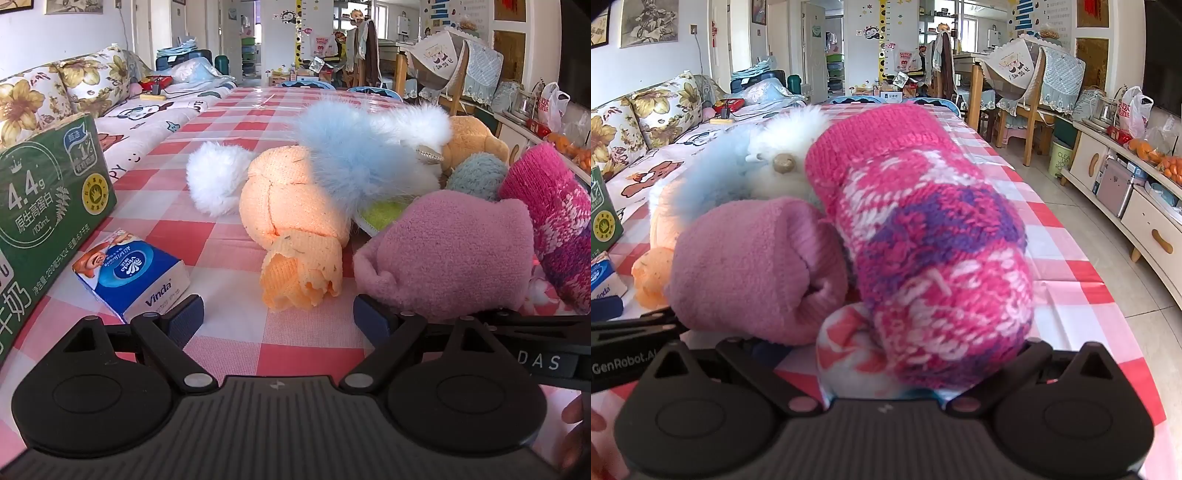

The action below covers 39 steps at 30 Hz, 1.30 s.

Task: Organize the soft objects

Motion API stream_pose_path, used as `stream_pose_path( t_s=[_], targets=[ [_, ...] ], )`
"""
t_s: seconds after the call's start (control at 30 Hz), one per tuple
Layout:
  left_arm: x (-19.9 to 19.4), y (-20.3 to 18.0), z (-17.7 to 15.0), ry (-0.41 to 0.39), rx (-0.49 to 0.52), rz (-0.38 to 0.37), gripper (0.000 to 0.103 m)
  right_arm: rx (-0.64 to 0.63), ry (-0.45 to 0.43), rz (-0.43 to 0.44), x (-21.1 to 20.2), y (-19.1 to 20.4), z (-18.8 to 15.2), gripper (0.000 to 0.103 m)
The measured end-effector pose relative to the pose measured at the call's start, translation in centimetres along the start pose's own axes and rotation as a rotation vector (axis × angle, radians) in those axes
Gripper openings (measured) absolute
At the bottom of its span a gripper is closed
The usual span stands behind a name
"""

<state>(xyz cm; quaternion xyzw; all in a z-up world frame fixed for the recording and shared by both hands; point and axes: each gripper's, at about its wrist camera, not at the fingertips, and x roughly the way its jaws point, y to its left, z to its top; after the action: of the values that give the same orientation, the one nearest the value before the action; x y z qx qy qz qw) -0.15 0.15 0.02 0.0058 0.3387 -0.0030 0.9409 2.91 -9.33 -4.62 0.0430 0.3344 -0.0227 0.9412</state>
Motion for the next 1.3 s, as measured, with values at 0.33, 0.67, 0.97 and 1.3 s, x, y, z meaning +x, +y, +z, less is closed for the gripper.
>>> stream_pose_path(
  t_s=[0.33,0.67,0.97,1.3],
  targets=[
    [-2.0,0.7,-0.5,-0.016,-0.024,0.025,0.103,-0.06,0.011,0.036,-1.3,0.6,-0.2,0.102],
    [-4.7,2.2,0.1,-0.093,-0.004,0.03,0.103,0.085,-0.051,0.102,-5.5,-0.5,0.4,0.102],
    [-5.2,3.5,-0.1,-0.131,0.016,0.047,0.103,0.044,-0.15,0.083,-9.0,0.6,0.4,0.102],
    [-5.0,4.9,-1.2,-0.15,0.027,0.081,0.103,-0.074,-0.217,0.08,-11.9,3.9,0.0,0.102]
  ],
)
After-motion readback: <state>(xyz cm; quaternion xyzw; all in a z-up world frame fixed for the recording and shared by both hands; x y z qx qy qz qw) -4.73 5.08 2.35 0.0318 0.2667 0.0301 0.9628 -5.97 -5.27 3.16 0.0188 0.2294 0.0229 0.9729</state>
